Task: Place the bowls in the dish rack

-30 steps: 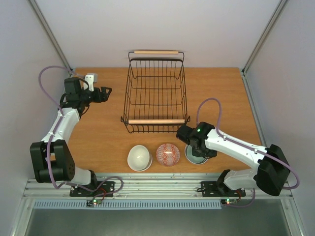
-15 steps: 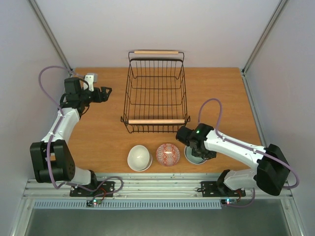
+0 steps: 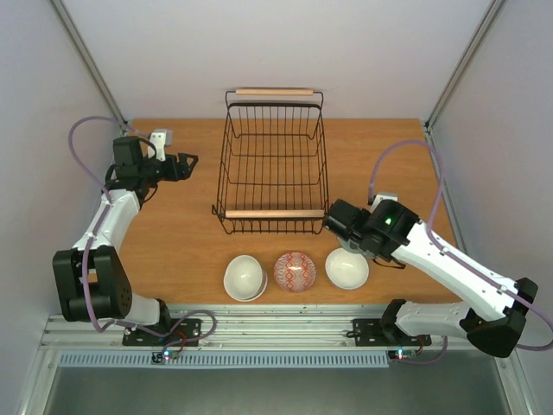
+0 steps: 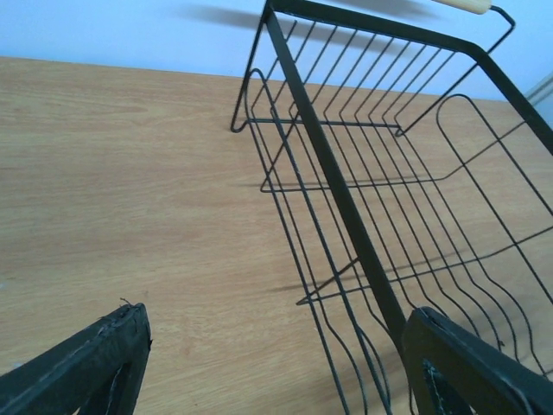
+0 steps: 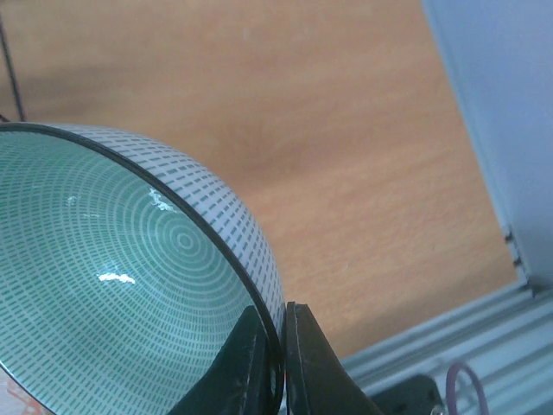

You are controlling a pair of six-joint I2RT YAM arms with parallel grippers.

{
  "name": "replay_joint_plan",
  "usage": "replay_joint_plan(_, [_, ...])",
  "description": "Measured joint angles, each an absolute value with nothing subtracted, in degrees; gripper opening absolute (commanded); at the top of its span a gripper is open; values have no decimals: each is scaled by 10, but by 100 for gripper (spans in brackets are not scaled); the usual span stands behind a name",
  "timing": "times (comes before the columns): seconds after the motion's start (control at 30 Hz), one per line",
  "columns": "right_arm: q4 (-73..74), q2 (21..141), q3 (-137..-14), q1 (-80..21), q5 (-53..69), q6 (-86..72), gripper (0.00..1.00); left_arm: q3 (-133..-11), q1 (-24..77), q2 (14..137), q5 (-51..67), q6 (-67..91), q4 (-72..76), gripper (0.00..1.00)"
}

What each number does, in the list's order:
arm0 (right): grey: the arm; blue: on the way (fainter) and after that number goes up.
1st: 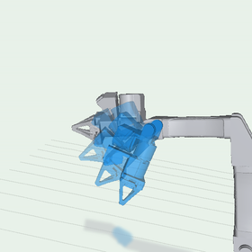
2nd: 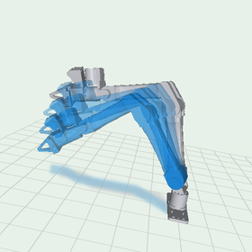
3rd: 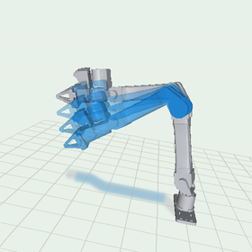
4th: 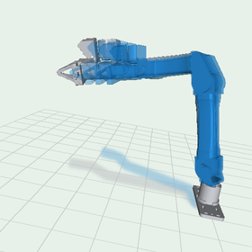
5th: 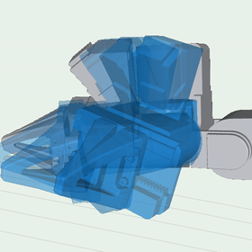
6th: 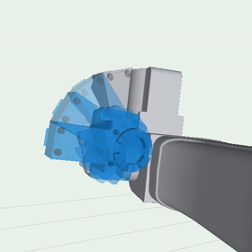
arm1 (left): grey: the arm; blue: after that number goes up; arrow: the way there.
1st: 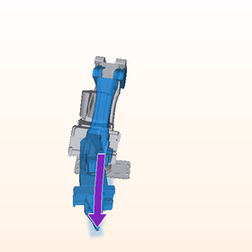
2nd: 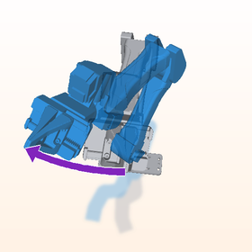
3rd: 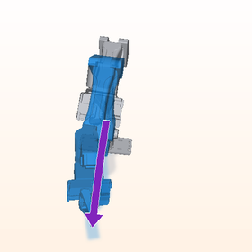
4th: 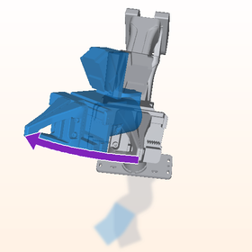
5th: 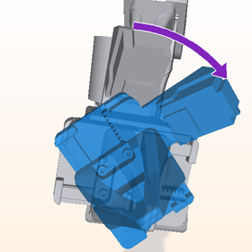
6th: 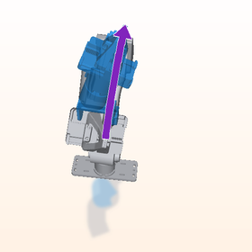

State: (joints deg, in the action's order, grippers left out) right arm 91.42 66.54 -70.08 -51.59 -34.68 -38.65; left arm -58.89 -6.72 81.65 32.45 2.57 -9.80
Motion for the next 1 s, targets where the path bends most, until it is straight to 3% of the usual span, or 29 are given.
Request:
replay_joint_plan(0.2, [915,710,-833,-516,-424,-306,1,-599,-66,810,374,23,-119,78])
replay_joint_plan(0.43, [750,840,-983,-515,-452,-84,1,-676,-23,796,439,19,-183,75])
replay_joint_plan(0.67, [599,967,-1065,-476,-385,57,1,-732,18,780,486,8,-244,73])
replay_joint_plan(1.0, [542,1089,-1195,-443,-295,124,1,-741,98,784,494,-20,-293,74])
